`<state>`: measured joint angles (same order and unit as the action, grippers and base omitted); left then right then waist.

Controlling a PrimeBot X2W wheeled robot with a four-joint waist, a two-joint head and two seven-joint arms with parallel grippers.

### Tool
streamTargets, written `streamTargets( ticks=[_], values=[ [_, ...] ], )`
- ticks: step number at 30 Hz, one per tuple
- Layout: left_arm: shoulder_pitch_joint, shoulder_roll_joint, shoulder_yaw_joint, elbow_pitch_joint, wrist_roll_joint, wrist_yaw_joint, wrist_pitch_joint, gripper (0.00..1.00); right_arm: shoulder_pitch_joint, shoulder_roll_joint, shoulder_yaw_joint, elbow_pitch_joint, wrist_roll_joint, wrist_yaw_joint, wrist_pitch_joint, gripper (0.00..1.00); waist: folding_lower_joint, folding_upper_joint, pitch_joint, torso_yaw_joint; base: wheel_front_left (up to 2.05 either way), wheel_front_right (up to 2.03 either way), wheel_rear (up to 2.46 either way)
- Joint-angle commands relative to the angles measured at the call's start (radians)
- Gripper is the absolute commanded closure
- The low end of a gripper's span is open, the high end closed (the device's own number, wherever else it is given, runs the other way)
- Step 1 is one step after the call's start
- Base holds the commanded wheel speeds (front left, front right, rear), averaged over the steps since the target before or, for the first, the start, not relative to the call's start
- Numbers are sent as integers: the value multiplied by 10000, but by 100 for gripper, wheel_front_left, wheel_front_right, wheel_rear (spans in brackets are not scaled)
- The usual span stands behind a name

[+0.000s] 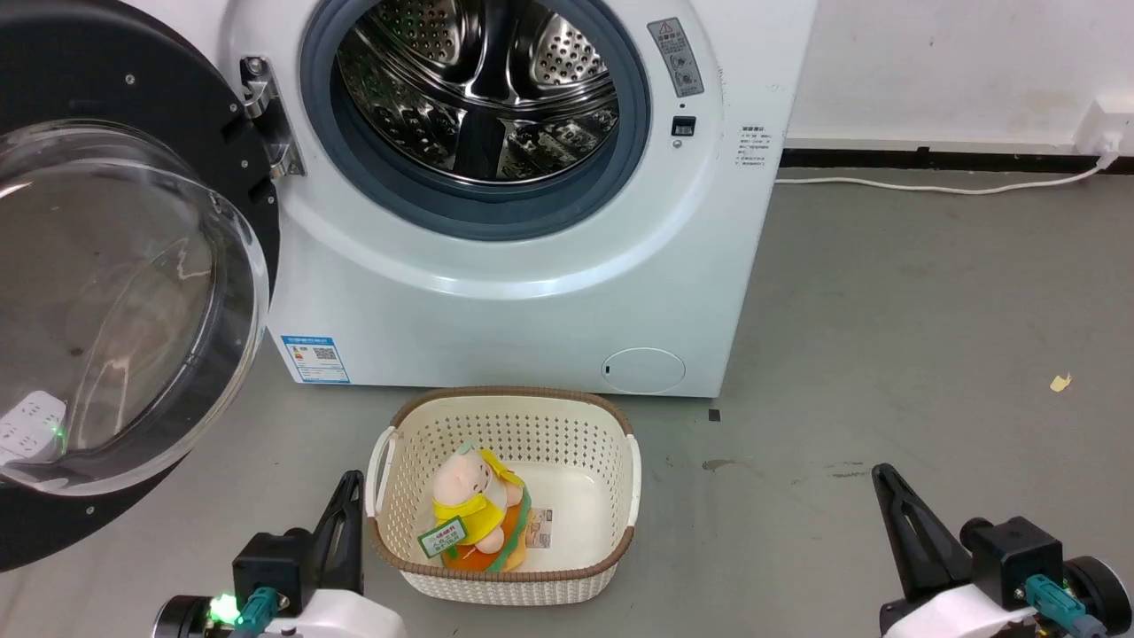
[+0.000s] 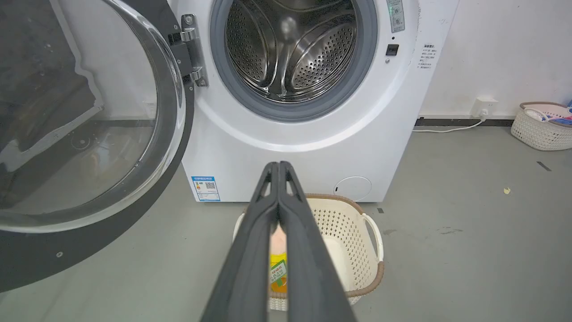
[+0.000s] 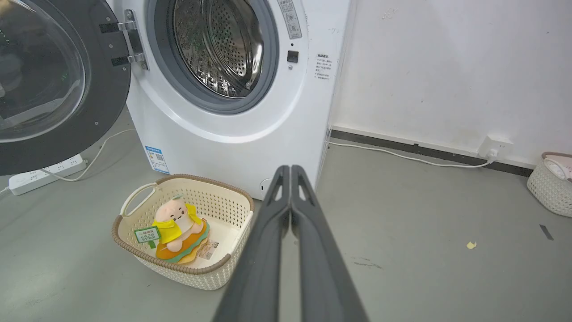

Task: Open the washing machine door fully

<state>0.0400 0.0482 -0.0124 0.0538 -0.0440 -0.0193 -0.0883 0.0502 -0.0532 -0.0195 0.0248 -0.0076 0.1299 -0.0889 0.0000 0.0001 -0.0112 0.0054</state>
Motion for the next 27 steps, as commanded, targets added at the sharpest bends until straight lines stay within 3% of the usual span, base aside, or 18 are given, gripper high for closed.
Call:
streamTargets(
  ticks=[1,27],
  values=[
    [-119,13,47,-87,86,71,62,100,-189,20,26,-74,34,5,64,100,0,-1,4,-2,0,0,0],
    [-301,17,97,-378,315,150,593,100,-391,27,135,-187,61,7,597,100,0,-1,74,-36,0,0,0]
  ],
)
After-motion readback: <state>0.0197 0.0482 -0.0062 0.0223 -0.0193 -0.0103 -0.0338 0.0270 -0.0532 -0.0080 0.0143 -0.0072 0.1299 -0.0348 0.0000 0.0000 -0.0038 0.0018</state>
